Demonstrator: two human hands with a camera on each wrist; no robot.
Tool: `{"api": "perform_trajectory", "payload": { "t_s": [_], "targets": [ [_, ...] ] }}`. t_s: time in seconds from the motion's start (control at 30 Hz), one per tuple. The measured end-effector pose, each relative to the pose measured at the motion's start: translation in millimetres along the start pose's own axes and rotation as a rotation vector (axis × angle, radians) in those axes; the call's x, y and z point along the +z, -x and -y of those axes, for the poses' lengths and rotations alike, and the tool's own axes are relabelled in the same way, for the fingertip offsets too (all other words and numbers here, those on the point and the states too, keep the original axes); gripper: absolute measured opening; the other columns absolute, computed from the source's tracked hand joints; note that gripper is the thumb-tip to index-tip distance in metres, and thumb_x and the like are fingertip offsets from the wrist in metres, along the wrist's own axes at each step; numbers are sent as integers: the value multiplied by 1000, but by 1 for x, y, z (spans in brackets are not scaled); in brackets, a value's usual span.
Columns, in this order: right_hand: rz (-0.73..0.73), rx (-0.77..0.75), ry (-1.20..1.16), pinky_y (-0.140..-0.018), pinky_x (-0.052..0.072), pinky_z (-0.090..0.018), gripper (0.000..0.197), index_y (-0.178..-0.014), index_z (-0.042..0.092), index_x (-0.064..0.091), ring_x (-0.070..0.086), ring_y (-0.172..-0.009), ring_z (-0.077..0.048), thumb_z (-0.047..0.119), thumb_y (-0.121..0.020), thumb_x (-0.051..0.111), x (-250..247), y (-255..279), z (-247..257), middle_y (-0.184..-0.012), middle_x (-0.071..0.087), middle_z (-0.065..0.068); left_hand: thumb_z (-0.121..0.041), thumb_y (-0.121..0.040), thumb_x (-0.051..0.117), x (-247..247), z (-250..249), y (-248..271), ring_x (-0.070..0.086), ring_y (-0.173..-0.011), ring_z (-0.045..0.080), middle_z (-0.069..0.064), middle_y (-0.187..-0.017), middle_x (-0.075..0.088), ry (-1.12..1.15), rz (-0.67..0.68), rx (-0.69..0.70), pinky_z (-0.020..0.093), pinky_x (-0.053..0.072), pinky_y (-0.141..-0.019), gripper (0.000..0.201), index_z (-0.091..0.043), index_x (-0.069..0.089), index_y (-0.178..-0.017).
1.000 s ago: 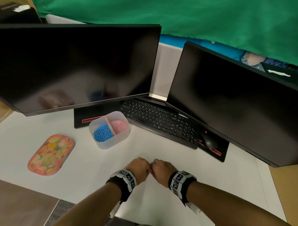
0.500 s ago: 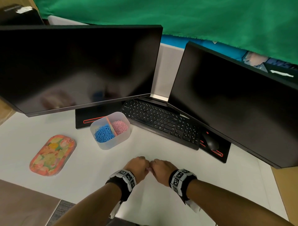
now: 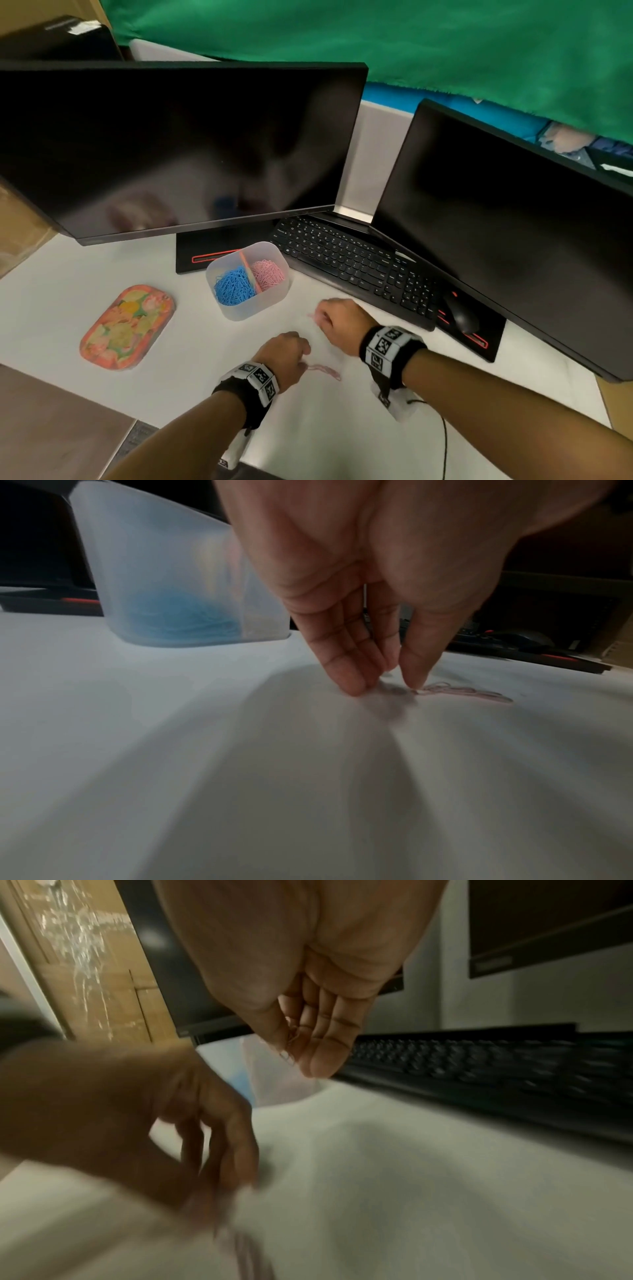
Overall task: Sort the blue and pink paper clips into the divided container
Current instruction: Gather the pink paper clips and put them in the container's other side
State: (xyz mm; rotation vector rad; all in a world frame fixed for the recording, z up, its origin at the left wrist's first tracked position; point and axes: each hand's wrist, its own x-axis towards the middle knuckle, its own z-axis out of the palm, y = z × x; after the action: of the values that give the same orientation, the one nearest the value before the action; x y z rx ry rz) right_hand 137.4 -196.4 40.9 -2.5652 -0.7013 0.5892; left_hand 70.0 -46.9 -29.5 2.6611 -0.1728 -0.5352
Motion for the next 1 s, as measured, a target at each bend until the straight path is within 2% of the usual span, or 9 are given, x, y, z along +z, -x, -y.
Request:
{"api": "perform_trajectory", "payload": {
  "t_s": [0.13, 0.3, 0.43, 0.5, 0.6, 0.7, 0.8, 0.9, 1.0],
  "targets": [
    [-32, -44, 15, -64, 52, -35, 20, -79, 14, 56, 58, -70, -23, 21, -94, 43, -25, -48, 41, -80, 61, -6, -28, -89, 55, -1, -1, 6, 58, -108, 23, -1, -118, 57, -17, 32, -3, 29, 46, -89, 32, -23, 60, -120],
    [-16, 45, 91, -68, 55, -34, 18, -91, 6, 63, 63, -77, -27, 17, -93, 49, -35, -100, 76, -87, 64, -12, -27, -89, 55, -1, 0, 10, 58, -106, 23, 0, -117, 58, -5, 32, -23, 30, 45, -88, 32, -22, 59, -120],
    [9, 55, 94, -66, 51, -29, 17, -76, 11, 57, 60, -76, -25, 17, -92, 55, -39, -110, 87, -85, 59, -10, -27, -89, 55, -2, -4, 6, 59, -106, 25, 2, -118, 57, -27, 45, -9, 32, 48, -89, 33, -20, 59, -122],
    [-22, 23, 31, -72, 54, -30, 13, -92, 8, 65, 63, -82, -25, 17, -92, 55, -43, -99, 80, -91, 64, -10, -27, -90, 55, -1, -7, 3, 59, -106, 26, 2, -120, 56, -41, 47, 6, 34, 49, -90, 34, -20, 58, -123],
    [-28, 36, -12, -70, 51, -27, 16, -92, 12, 66, 62, -78, -23, 16, -90, 51, -35, -67, 50, -87, 65, -6, -28, -92, 52, -1, -11, 0, 59, -107, 26, 2, -122, 54, -97, 79, 26, 36, 50, -90, 32, -20, 57, -123],
    [80, 110, 19, -82, 55, -33, 18, -93, 14, 67, 64, -88, -24, 15, -87, 51, -4, -24, 8, -96, 68, -7, -27, -94, 48, -3, -14, -3, 61, -98, 28, 4, -115, 57, -160, 78, 58, 36, 52, -83, 26, -17, 63, -112],
    [195, 168, 72, -91, 50, -30, 25, -110, 14, 65, 62, -103, -23, 23, -87, 58, 31, 17, -23, -113, 65, -7, -21, -94, 46, -2, -18, -3, 62, -96, 28, 5, -112, 56, -204, 70, 71, 35, 50, -79, 24, -15, 64, -109],
    [179, 136, 97, -81, 49, -29, 26, -105, 10, 63, 60, -98, -26, 31, -90, 58, 55, 39, -32, -108, 61, -9, -18, -93, 45, 0, -20, -1, 61, -98, 28, 8, -113, 56, -213, 62, 68, 36, 50, -79, 23, -11, 59, -110],
    [155, 94, 103, -78, 48, -32, 22, -100, 6, 61, 59, -94, -29, 25, -93, 52, 66, 46, -32, -105, 58, -11, -19, -91, 48, -1, -20, 0, 59, -101, 28, 10, -113, 55, -185, 80, 52, 35, 48, -80, 22, -8, 57, -109]
  ]
}}
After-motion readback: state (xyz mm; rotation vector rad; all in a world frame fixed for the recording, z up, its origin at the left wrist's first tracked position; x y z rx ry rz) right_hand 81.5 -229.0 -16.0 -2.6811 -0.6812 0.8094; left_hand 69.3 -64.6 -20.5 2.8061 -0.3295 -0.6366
